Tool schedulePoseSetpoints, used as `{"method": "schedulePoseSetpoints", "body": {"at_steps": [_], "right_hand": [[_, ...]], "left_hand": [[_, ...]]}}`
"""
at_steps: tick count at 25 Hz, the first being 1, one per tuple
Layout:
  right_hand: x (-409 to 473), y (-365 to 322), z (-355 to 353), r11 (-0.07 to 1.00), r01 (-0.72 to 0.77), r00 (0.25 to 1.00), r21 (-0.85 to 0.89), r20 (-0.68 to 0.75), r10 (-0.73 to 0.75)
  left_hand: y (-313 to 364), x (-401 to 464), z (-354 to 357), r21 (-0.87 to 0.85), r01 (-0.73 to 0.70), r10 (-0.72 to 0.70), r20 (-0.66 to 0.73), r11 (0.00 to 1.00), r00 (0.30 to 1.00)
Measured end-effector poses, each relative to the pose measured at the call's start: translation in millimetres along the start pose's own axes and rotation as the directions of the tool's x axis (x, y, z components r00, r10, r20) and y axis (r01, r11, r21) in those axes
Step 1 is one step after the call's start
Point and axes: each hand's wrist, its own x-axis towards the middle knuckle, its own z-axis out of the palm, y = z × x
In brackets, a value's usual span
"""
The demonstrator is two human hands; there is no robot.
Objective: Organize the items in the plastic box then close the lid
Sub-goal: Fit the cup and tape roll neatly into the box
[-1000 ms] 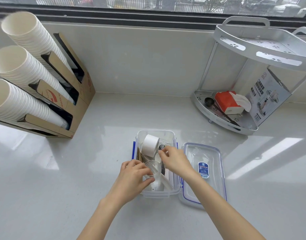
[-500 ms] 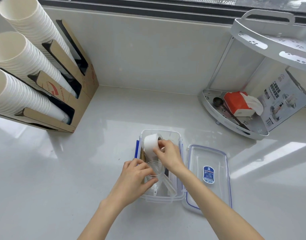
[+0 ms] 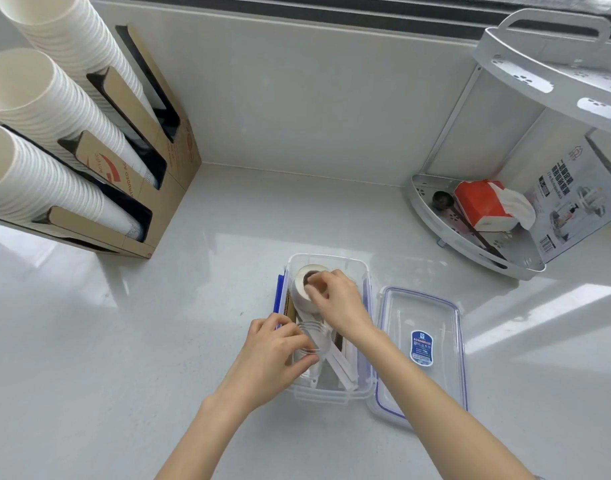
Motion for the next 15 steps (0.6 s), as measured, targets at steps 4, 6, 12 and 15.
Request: {"method": "schedulePoseSetpoints", "body": {"at_steps": [4,6,12,15], "right_hand": [[-16,20,-15,0.990,-0.035,0.999,-0.135,0.015,0.037],[-26,27,-11,0.962,-0.019,0.985,-0.272,0.161,0.065],[-42,10,8,0.859,0.013,0.946,-0.512,0.283,0.155],[-43,6,13,0.825,0.011,0.958,-0.565,0.241,0.153]], "left_hand": [[1,0,-8,-0.032,0.019,-0.018,0.009,0.999,1.000],[0,2,-16,-0.056,0.045,-0.046,-0.020,0.997,0.999],[-1,6,-26,-0.103,0.064,-0.069,-0.039,0.993,0.997],[0,7,-26,-0.113,0.082,-0.084,-0.016,0.990,0.996]]}}
